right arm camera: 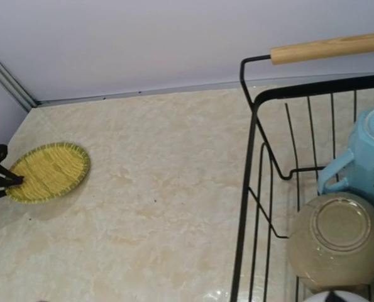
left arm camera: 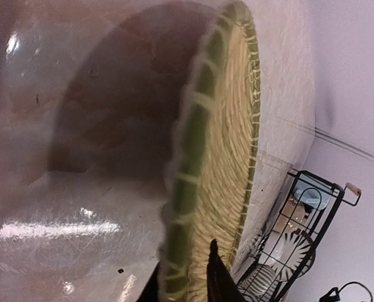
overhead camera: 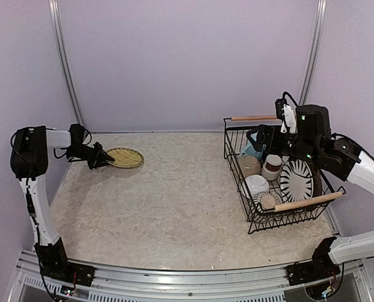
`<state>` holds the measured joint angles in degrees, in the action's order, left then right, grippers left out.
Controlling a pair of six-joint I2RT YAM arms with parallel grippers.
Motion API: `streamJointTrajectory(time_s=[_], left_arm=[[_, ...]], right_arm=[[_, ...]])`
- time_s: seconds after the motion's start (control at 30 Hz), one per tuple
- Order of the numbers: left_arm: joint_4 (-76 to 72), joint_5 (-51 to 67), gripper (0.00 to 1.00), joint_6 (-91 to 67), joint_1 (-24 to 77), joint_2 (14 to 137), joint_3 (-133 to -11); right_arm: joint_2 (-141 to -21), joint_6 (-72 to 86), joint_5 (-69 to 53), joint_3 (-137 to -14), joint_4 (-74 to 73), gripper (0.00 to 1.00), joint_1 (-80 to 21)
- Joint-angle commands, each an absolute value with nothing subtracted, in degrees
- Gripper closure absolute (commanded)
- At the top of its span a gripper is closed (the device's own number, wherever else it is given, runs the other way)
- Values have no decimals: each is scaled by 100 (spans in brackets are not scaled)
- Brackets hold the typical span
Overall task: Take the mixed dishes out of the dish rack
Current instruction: Place the plate on the plate, then grab the plate from the dish rack.
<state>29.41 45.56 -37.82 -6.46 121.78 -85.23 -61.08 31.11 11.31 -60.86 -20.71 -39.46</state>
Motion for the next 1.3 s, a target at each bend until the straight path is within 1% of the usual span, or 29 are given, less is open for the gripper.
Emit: streamJointTrajectory(time_s=[0.0, 0.07, 0.1, 0.2, 0.27, 0.33, 0.43, 0.57, 0.63, 0.73, 0.83, 0.93, 1.0, 1.27], left_arm=[[3078, 4377, 65, -3590, -703, 12263, -8801], [3174, 4219, 42, -3500, -695, 12203, -8806], [3181, 4106, 32, -3476, -697, 12145, -8776], [3228, 3811, 16, -3410, -705, 11949, -8682], [3324, 3632, 2, -3364, -707, 11866, -8689], [3427, 3461, 1, -3329, -707, 11776, -8724], [3593, 3195, 1, -3314, -704, 11660, -8781], [3581, 3130, 1, -3330, -692, 11316, -8745], [3577, 3160, 1, -3312, -654, 11008, -8736], [3551, 3215, 1, -3227, -505, 10591, -8666], [3500, 3225, 1, -3105, -281, 10038, -8559], [3453, 3182, 1, -2972, -45, 9540, -8488], [3380, 3177, 1, -2931, 139, 9251, -8418], [3253, 3274, 1, -2871, 379, 8543, -8283]], right_arm=[[-5933, 3063, 1312, -6004, -2311, 8, -3903], [-5924, 3020, 1411, -6053, -2460, 8, -3900], [-5930, 2989, 1480, -6108, -2576, 8, -3902], [-6001, 2900, 1814, -6320, -3066, 8, -3900], [-6066, 2844, 2111, -6493, -3490, 8, -3899], [-6183, 2870, 2413, -6732, -4092, 4, -3902], [-6453, 3070, 2963, -7058, -5069, 2, -3887], [-6908, 3472, 3577, -7332, -6314, 2, -3768], [-7125, 3638, 3707, -7372, -6760, 5, -3664], [-7290, 3838, 3868, -7389, -7205, 13, -3527], [-7366, 3942, 3885, -7400, -7430, 19, -3356], [-7449, 4035, 3954, -7360, -7539, 21, -3278], [-7512, 4110, 4042, -7336, -7626, 25, -3225], [-7685, 3870, 4086, -7020, -7249, 31, -2885]])
